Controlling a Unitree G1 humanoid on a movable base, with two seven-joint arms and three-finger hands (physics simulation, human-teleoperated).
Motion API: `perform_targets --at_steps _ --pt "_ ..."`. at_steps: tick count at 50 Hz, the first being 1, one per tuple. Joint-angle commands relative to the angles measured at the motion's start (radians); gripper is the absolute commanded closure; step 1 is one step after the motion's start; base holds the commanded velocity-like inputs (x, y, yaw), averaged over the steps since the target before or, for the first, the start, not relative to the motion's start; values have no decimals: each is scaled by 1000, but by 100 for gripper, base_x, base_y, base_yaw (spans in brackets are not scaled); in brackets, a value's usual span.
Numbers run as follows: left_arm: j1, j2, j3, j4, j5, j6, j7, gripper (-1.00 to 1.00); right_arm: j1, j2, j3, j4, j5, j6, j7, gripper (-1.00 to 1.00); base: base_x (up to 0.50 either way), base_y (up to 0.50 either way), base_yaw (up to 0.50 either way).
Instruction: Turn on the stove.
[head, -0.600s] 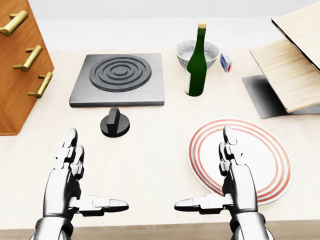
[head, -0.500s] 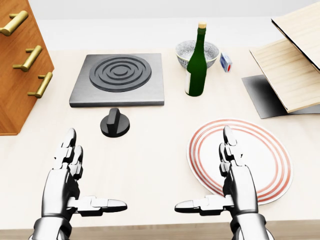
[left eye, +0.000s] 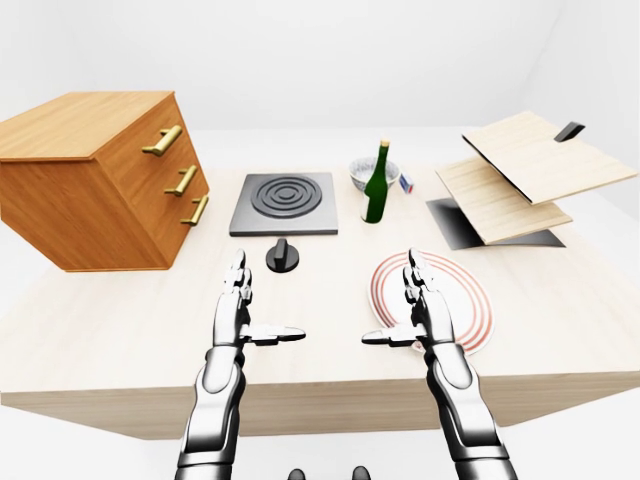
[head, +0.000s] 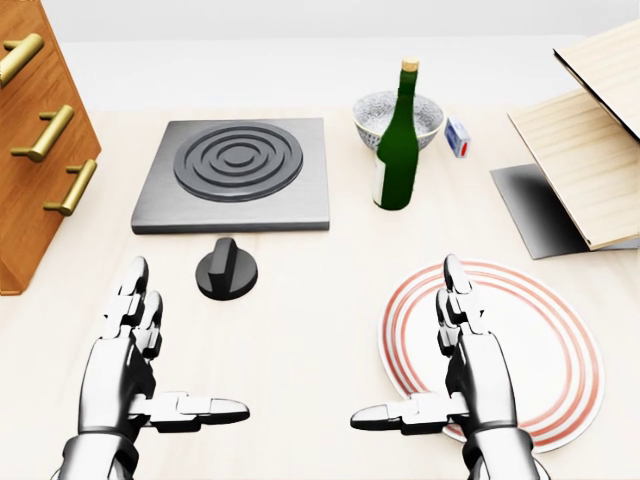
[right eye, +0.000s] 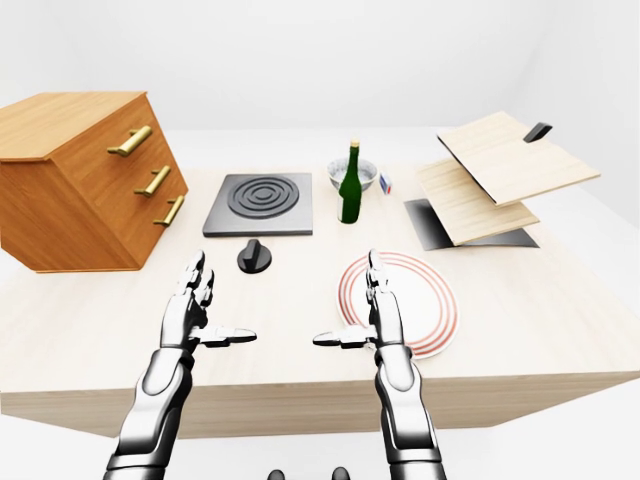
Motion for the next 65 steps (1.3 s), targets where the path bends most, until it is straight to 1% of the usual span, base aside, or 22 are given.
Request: perform_targets --at_steps 1,10,24,28,32,33,35,36,40,42,43,44,46,48,49,50,51,54,56,57,58,65 --pt "-1 2 5 -4 -3 4 -1 -100 3 -1 -2 -3 5 -5 8 -100 25 0 0" --pt "-3 3 8 -8 -7 9 -2 -100 -2 -1 -3 4 3 -7 7 -100 25 0 0" --pt "-4 3 7 0 -5 3 -2 -100 0 0 -1 7 3 -13 9 -100 25 0 0" --pt "-3 3 8 -4 -7 6 -3 -100 1 0 -1 2 5 -7 9 -100 25 0 0" --pt "-1 3 7 -4 -5 4 -2 -100 0 1 -3 8 10 -15 8 -100 25 0 0" --pt "-2 3 7 -4 -6 5 -2 -100 5 1 -3 7 12 -33 9 -100 0 0 0" --pt "-3 3 8 -2 -6 3 -2 -100 6 1 -4 0 14 -28 8 -100 0 0 0" --pt "-4 3 8 -1 -7 4 -2 -100 9 0 -7 -4 20 -38 10 -100 0 0 0" --pt "-7 4 9 5 -6 3 -1 -100 0 -1 -12 15 29 -49 12 -100 0 0 0" --pt "-14 5 12 16 -8 1 -1 -100 0 -1 -11 14 28 -47 12 -100 0 0 0" --pt "-17 5 12 23 -8 -3 0 -100 -1 -2 -12 12 31 -39 13 -100 0 0 0" --pt "-17 5 11 24 -8 -3 0 -100 -2 -2 -13 15 31 -42 12 -100 0 0 0" --pt "-25 4 9 42 -6 -10 1 -100 -7 -3 -17 13 37 -32 12 -100 0 0 0" --pt "-46 5 10 91 -3 -30 5 -100 -9 -3 -18 18 38 -33 11 -100 0 0 0" --pt "-63 4 8 134 1 -46 9 -100 -9 -4 -17 18 41 -29 15 -100 0 0 0" --pt "-69 5 7 147 1 -50 11 -100 -9 -4 -17 18 41 -29 15 -100 0 0 0" --pt "-77 4 4 172 5 -61 14 -100 -11 -5 -19 18 43 -26 16 -100 0 0 0" --pt "-82 3 0 189 9 -69 16 -100 -10 -5 -20 14 44 -23 16 -100 0 0 0" --pt "-91 2 -3 218 12 -80 19 -100 -11 -5 -21 11 45 -19 15 -100 0 0 0" --pt "-95 2 -5 229 13 -84 20 -100 -10 -5 -21 9 45 -18 15 -100 0 0 0" --pt "-103 0 -8 258 19 -84 24 -100 -11 -6 -22 8 47 -14 16 -100 0 0 0" --pt "-118 -3 -15 313 28 -84 30 -100 -10 -8 -28 -7 54 -3 18 -100 0 0 0"
